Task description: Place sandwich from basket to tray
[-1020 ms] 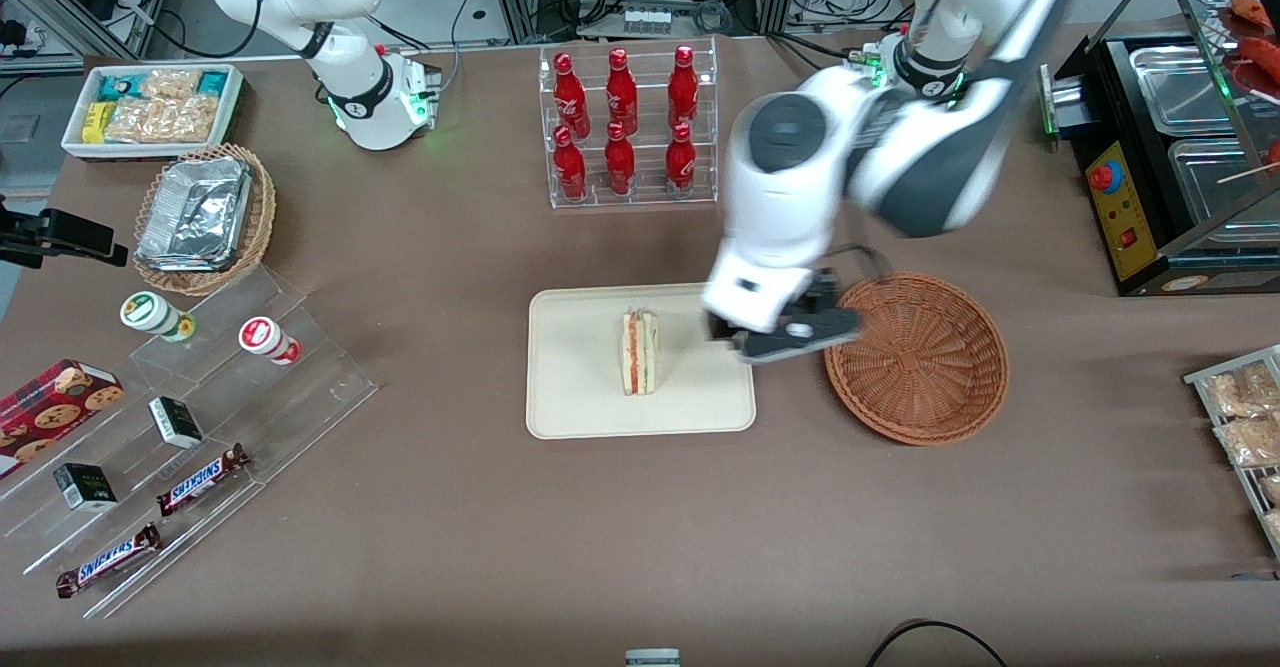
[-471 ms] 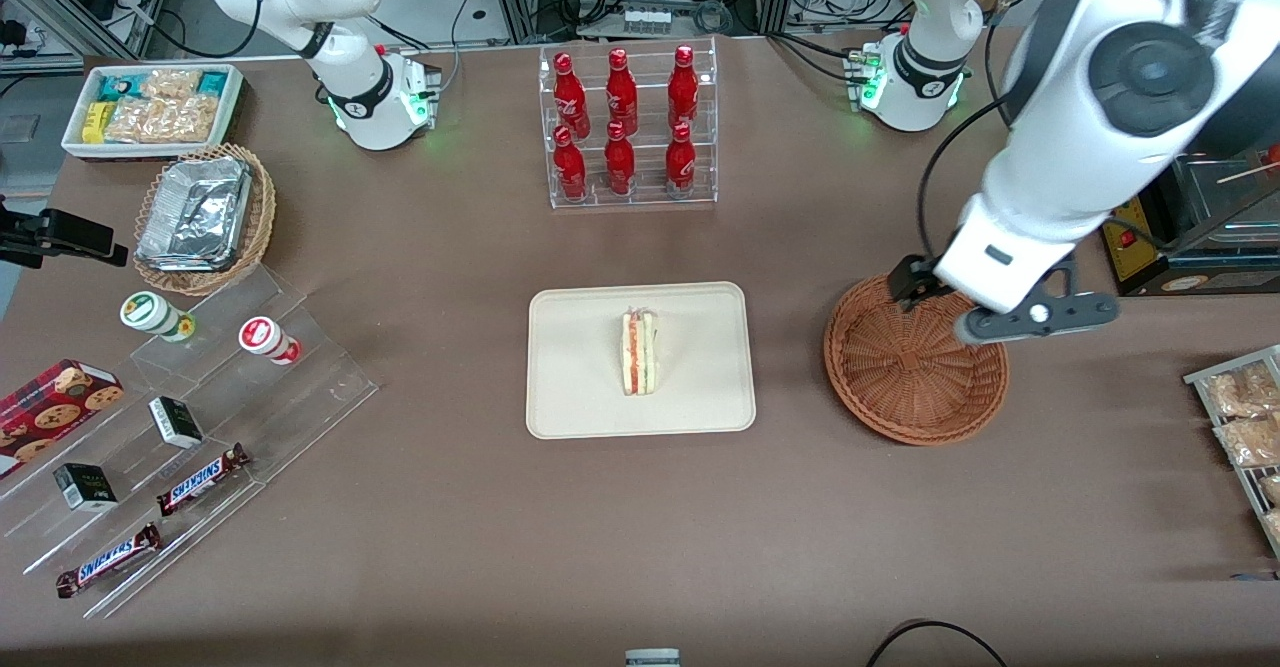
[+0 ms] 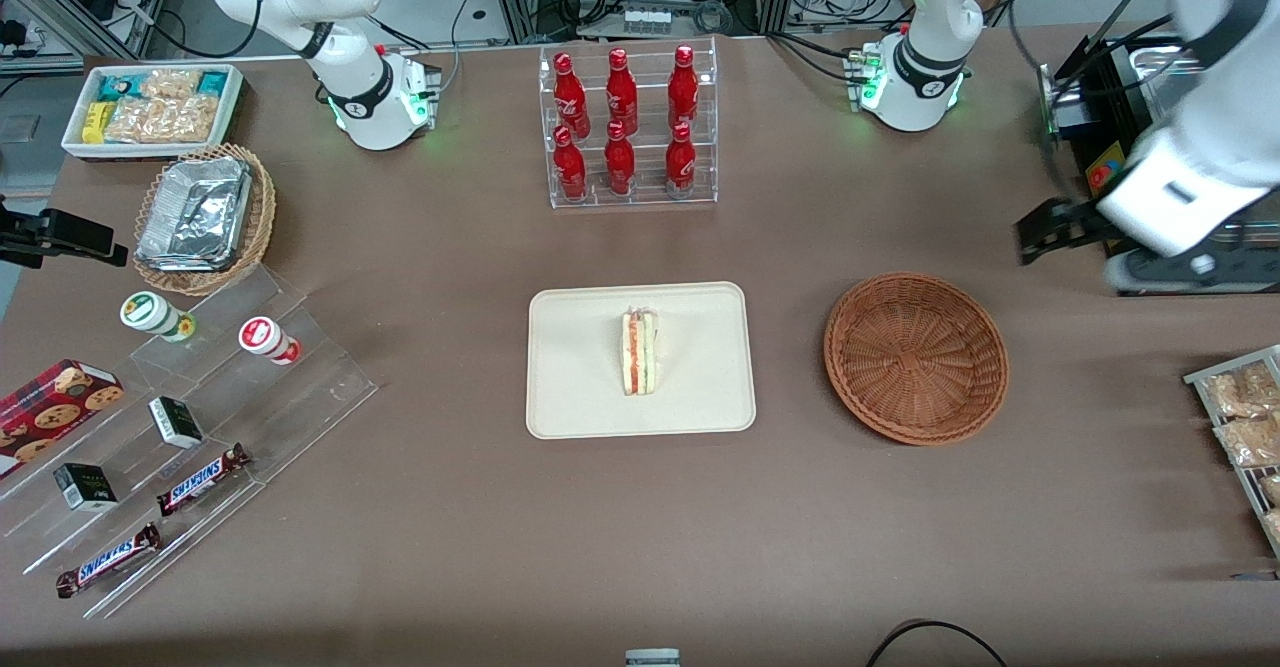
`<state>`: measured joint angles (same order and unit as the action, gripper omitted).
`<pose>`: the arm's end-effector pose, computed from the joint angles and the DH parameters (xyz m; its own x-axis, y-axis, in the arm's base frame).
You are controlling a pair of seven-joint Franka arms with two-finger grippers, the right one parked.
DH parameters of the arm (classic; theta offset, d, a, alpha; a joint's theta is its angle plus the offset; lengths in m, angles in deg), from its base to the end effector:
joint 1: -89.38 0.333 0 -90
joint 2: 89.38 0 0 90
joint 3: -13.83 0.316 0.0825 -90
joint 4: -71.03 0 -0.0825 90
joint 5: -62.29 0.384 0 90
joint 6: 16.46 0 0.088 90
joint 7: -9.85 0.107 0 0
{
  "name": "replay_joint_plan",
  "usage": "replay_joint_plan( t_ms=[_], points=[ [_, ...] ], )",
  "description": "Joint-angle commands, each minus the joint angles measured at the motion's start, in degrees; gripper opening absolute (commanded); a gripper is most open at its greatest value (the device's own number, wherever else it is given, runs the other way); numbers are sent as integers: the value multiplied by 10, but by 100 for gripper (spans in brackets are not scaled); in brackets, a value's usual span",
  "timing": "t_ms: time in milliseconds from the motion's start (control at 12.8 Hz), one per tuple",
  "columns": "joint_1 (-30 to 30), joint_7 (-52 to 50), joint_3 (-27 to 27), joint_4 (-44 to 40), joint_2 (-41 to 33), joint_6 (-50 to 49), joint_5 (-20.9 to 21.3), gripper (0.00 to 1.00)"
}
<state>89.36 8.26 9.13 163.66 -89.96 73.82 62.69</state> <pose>0.5488 -0.0448 0.6088 0.9980 -0.0546 -0.0307 -0.0549 -0.9985 -0.0087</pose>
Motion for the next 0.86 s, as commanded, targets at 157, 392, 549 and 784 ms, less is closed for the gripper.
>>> replay_joint_plan(
  t_ms=[157,392,549,784],
  points=[
    [-20,53,45,-11,-7,-5,-5,100],
    [-29,41,44,-71,37,-12,-6,100],
    [-29,30,45,-72,38,-19,0,100],
    [-27,30,47,-69,36,-25,1,100]
  ],
)
